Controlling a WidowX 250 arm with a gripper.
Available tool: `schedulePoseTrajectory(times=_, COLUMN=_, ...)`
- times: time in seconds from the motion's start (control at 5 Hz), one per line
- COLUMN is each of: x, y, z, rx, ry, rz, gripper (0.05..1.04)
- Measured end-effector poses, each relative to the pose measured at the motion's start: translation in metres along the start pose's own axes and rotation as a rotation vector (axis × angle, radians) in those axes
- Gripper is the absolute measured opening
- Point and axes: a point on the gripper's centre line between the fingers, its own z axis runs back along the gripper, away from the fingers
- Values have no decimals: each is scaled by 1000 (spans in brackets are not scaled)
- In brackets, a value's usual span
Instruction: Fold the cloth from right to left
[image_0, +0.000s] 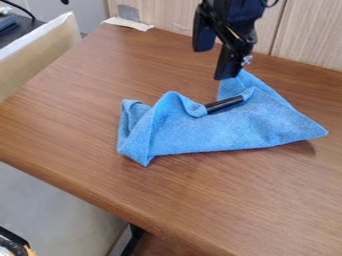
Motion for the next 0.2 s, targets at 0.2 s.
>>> schedulePoseTrajectory(times=0.2, x=0, y=-1, z=0, rx=0, ry=0, rz=-2, gripper=999)
